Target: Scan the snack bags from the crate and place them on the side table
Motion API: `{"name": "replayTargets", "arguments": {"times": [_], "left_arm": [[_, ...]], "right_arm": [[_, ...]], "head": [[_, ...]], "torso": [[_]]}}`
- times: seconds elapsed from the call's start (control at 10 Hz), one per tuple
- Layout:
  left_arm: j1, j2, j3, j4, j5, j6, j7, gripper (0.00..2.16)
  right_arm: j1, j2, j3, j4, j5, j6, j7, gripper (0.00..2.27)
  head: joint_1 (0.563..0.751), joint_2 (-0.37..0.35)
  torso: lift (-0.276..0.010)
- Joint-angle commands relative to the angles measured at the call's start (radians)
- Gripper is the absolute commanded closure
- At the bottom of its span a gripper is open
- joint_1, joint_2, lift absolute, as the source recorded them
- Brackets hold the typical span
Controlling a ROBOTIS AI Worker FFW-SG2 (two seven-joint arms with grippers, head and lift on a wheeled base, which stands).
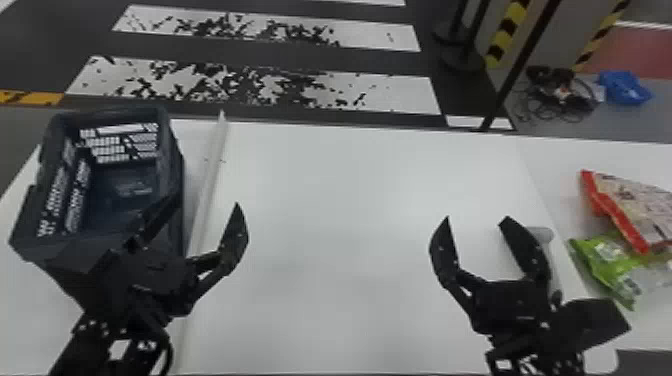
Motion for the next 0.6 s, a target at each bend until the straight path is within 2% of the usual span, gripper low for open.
{"name": "replayTargets", "arguments": {"times": [0.0, 0.5], "left_arm": [[-0.001, -0.003, -0.001, 0.007, 0.002, -0.002, 0.002, 0.09], [-0.011, -0.003, -0.001, 0.018, 0.012, 0.001, 0.002, 0.09]], "right_arm": [[0.0, 0.001, 0.001, 0.002, 0.0, 0.0, 0.001, 0.04], [-0.003, 0.001, 0.001, 0.005, 0.0, 0.0, 0.001, 0.04]], "head": [[0.695, -0.091], [0.695, -0.092]], "torso": [[-0.095], [-0.095]]}}
